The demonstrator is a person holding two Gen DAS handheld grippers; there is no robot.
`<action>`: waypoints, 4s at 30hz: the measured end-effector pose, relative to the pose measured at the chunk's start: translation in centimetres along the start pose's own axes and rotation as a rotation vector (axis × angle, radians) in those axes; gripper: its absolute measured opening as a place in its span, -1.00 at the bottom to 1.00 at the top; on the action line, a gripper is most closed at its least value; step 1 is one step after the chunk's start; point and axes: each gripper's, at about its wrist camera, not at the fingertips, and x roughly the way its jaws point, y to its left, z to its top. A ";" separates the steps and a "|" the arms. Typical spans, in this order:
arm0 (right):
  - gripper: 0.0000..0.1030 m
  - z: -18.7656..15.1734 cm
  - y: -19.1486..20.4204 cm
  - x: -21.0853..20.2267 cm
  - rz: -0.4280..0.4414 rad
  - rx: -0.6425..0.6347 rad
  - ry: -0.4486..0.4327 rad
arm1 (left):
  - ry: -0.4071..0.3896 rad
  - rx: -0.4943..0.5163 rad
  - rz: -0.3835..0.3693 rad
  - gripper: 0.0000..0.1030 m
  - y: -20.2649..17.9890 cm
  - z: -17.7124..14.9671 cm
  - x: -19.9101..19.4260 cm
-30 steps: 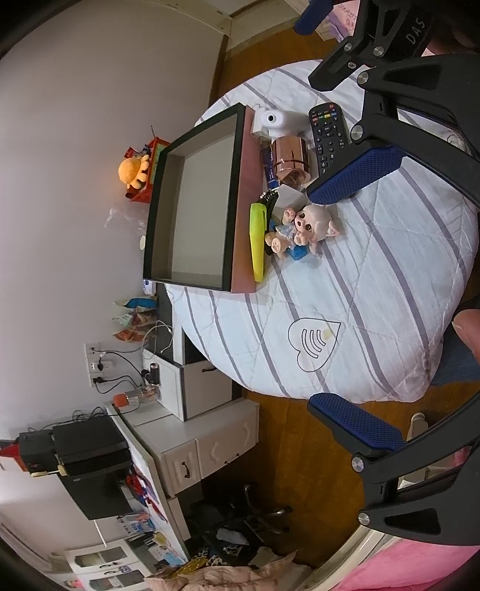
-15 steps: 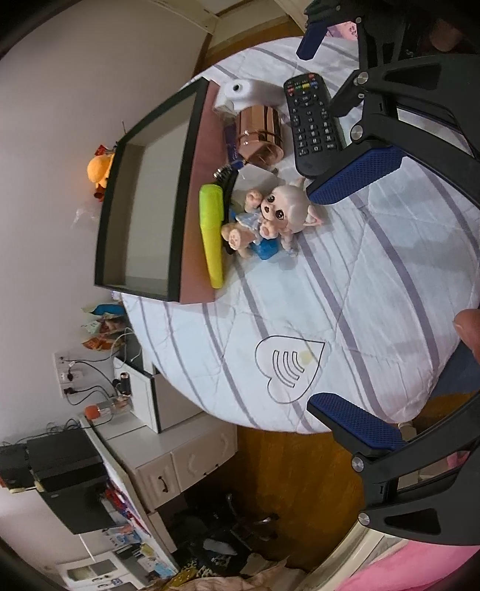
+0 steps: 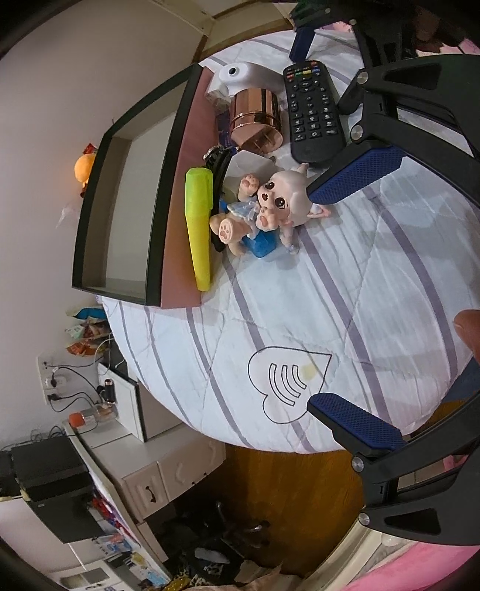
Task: Organize rigid objects
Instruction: 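Move the right tool to the black remote and close on it, then lift the black remote with the right tool and lower it into the box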
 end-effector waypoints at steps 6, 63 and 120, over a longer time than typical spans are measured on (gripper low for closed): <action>1.00 1.4 -1.1 1.2 0.083 -0.036 -0.039 | 0.005 0.005 0.000 1.00 -0.2 0.1 0.3; -0.12 -1.6 6.1 -1.6 0.237 -0.156 -0.098 | 0.001 0.031 0.021 1.00 -0.5 -3.1 -1.7; 0.54 17.5 -6.4 4.6 -0.058 0.204 -0.110 | -0.126 0.024 0.029 1.00 -2.8 12.8 5.0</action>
